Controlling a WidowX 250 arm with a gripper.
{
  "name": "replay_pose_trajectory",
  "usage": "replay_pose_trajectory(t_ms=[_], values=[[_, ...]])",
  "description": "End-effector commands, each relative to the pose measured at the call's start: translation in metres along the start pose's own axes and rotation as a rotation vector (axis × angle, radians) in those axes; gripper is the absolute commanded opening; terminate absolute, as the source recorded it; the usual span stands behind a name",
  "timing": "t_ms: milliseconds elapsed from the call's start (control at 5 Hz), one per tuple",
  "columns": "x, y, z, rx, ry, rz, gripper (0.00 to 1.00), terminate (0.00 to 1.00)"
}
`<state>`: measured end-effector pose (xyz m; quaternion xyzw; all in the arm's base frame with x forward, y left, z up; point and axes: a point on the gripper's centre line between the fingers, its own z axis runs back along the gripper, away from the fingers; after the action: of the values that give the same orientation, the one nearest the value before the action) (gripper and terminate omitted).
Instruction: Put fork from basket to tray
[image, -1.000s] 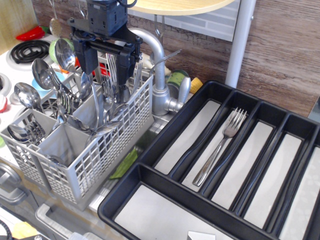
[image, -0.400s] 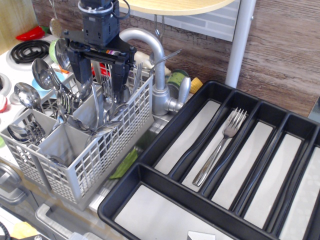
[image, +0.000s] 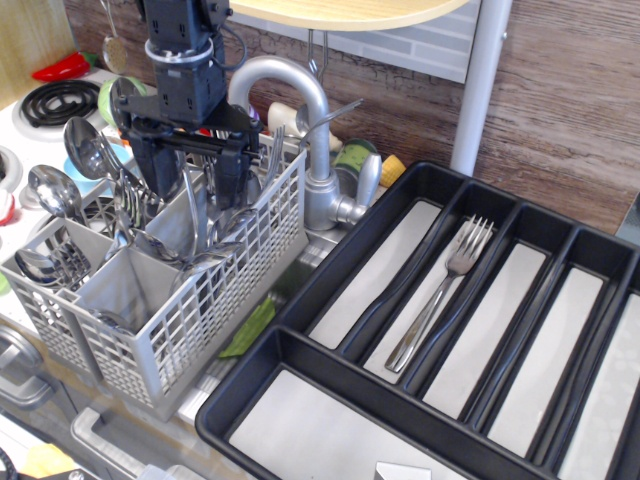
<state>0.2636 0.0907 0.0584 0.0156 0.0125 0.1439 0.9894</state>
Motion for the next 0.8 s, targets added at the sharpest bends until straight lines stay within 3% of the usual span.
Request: replay_pose_trajectory(t_ms=[0, 200, 600], values=[[-0.002, 0.001, 0.013, 0.004, -0.048, 0.055, 0.0, 0.0], [-0.001, -0.002, 0.021, 0.001, -0.047, 0.048, 0.0, 0.0], [0.009, -0.009, 0.064, 0.069, -0.05, 0.014, 0.0, 0.0]])
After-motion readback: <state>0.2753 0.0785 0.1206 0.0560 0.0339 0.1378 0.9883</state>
